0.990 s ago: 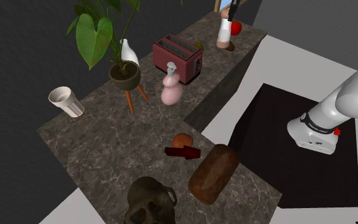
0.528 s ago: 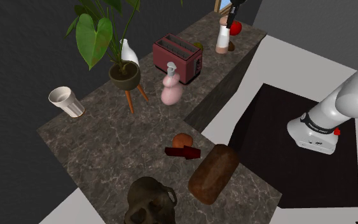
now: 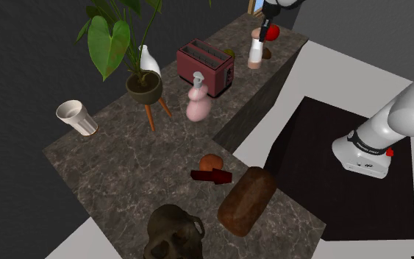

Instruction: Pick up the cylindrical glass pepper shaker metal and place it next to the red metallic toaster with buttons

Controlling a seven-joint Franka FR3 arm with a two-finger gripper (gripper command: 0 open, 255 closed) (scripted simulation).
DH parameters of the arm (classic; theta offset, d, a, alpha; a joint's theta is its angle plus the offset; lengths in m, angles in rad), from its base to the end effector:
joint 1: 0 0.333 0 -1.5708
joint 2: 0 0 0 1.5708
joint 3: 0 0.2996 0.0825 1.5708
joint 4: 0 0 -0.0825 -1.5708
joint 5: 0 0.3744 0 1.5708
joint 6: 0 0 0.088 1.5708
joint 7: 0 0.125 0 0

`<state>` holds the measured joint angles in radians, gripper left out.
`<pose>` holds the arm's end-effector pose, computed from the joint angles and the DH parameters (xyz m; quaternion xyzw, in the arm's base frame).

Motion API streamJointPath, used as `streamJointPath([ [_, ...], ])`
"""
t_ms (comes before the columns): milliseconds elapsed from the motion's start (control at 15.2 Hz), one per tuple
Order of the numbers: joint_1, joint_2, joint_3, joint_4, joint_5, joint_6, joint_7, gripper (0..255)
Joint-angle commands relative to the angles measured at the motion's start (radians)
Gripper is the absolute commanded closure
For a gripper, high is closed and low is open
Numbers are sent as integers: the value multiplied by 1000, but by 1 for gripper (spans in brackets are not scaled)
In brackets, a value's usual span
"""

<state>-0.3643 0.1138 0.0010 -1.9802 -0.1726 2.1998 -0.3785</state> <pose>0.5416 -0.2150 0.3913 0.9945 0.0545 0.0229 0.0864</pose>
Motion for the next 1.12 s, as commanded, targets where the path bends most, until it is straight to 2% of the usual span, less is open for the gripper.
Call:
streamJointPath([
  [0,-1,9,-1,-14,-3,24,3,255],
  [1056,-1,118,-9,-99,-34,216,44,255],
])
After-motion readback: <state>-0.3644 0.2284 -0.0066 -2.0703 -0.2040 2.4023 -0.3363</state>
